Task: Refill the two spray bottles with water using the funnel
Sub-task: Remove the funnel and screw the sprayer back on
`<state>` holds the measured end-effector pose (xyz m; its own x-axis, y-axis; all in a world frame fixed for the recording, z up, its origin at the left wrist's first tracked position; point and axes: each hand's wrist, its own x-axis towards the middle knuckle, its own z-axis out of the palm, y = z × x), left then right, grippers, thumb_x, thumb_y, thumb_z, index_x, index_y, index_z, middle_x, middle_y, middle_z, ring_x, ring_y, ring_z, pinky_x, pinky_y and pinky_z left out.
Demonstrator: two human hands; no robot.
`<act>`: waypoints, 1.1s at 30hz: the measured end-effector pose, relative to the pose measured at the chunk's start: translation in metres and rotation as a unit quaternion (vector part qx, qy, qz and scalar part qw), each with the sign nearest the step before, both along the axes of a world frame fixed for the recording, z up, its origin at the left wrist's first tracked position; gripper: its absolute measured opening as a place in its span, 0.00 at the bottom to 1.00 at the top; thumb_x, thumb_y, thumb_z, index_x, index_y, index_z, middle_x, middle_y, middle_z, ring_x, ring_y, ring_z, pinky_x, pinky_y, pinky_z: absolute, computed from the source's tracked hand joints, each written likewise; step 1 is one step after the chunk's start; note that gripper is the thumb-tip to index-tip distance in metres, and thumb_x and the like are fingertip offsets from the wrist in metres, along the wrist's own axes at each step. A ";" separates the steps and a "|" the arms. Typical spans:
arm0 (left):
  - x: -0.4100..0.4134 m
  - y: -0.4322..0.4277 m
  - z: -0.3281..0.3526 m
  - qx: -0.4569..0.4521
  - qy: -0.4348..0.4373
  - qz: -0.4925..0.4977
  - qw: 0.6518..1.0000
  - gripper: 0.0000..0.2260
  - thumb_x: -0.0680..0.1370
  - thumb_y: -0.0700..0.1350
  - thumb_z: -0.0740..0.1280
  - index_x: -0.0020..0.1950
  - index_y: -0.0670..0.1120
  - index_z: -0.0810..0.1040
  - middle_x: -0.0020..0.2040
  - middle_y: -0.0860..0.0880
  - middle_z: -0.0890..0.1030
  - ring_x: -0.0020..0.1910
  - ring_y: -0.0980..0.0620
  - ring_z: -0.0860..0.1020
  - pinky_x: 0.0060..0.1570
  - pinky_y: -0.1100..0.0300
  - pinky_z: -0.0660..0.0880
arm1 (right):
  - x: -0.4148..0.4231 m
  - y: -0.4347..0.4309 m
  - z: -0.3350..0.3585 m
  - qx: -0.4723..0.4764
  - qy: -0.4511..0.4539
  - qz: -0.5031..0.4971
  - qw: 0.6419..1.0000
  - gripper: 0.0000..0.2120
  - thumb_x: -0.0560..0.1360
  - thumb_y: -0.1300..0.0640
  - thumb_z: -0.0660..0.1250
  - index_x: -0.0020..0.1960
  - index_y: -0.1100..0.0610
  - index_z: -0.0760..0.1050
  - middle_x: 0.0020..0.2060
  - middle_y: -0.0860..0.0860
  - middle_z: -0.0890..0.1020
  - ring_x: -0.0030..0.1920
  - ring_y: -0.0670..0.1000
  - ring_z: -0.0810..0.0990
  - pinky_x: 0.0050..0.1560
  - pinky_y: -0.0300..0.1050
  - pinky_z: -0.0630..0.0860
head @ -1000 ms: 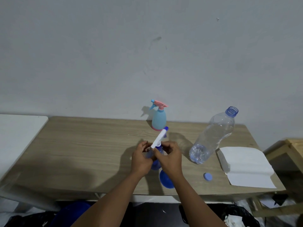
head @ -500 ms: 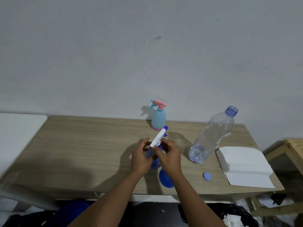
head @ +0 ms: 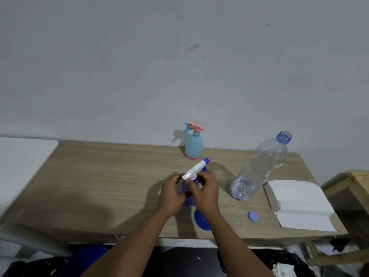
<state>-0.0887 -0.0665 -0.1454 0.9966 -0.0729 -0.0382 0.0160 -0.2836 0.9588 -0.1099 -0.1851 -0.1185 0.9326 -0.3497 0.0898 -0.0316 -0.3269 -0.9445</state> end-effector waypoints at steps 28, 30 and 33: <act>0.008 0.006 -0.006 0.022 0.026 -0.028 0.999 0.16 0.68 0.41 0.75 0.49 0.56 0.75 0.45 0.55 0.84 0.45 0.56 0.83 0.46 0.49 0.81 | 0.011 0.001 -0.003 0.008 0.004 0.010 1.000 0.06 0.71 0.59 0.76 0.48 0.54 0.82 0.46 0.42 0.80 0.47 0.41 0.80 0.46 0.28 0.73; 0.009 0.005 -0.005 0.030 0.025 -0.026 0.999 0.16 0.69 0.39 0.74 0.49 0.56 0.75 0.44 0.56 0.84 0.45 0.58 0.83 0.44 0.52 0.81 | 0.013 0.003 -0.002 0.018 0.008 -0.004 1.000 0.06 0.70 0.59 0.77 0.47 0.54 0.83 0.45 0.42 0.81 0.47 0.41 0.81 0.45 0.28 0.74; 0.009 0.004 -0.006 0.032 0.026 -0.023 0.999 0.18 0.69 0.39 0.73 0.52 0.58 0.75 0.45 0.57 0.84 0.45 0.59 0.83 0.45 0.49 0.81 | 0.013 0.005 -0.001 0.027 0.000 -0.019 0.999 0.07 0.69 0.58 0.77 0.44 0.50 0.82 0.45 0.45 0.82 0.45 0.41 0.81 0.45 0.28 0.73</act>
<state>-0.0796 -0.0629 -0.1513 0.9888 -0.1138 -0.0963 0.0515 -0.3450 0.9372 -0.0971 -0.1797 -0.1196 0.9182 -0.3897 0.0705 -0.0429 -0.2749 -0.9605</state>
